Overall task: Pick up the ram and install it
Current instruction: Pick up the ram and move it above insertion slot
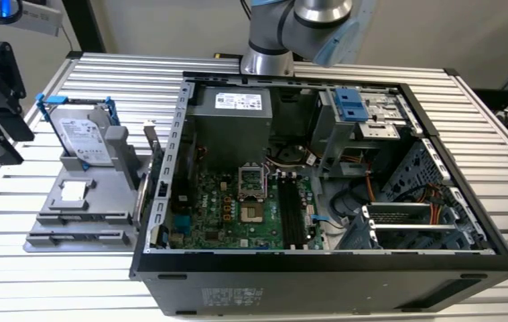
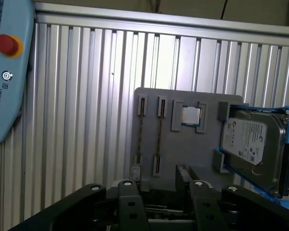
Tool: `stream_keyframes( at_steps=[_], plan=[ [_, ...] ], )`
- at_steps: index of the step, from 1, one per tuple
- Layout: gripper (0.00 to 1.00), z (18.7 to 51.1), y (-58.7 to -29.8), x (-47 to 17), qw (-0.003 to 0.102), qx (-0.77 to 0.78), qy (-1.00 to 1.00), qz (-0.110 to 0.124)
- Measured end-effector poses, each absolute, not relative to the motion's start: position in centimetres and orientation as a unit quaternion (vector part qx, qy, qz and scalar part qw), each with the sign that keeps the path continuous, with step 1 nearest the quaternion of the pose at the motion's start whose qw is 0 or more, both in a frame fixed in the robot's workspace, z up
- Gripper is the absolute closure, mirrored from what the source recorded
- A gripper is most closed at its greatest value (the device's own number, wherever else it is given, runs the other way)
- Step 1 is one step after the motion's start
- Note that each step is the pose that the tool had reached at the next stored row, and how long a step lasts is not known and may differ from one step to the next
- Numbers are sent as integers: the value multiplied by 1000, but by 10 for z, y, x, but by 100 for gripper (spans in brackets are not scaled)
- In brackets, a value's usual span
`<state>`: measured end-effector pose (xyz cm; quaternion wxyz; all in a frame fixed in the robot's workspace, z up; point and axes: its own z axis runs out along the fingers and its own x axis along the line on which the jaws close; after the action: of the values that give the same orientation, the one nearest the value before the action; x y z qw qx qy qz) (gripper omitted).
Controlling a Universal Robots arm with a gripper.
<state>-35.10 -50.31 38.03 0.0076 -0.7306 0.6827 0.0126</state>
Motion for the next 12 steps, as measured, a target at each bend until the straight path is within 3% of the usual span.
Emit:
stream_keyframes(
  at_steps=[12],
  plan=[
    [0,366,-501,-351,7,-727,686,13]
  ],
)
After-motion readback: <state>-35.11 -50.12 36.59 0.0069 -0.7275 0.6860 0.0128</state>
